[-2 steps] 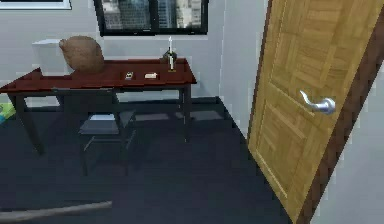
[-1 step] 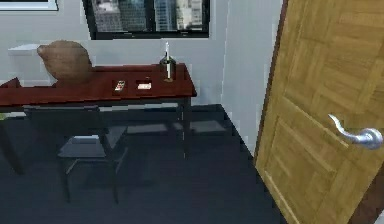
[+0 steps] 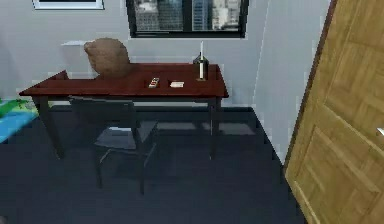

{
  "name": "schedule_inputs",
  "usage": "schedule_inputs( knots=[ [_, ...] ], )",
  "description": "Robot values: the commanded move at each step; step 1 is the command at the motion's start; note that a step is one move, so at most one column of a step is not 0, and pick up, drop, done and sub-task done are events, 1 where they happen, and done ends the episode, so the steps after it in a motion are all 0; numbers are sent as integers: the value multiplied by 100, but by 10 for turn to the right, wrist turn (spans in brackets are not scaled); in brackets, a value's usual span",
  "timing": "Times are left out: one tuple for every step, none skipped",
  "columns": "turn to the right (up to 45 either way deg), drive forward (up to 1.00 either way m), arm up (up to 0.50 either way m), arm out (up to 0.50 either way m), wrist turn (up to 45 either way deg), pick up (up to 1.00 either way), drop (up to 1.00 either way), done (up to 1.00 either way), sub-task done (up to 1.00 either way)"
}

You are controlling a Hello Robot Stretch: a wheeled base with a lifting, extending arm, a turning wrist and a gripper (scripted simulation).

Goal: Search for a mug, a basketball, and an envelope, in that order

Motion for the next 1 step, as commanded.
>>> schedule_inputs(
  knots=[
    [0,100,0,0,0,0,0,0,0]
  ],
)
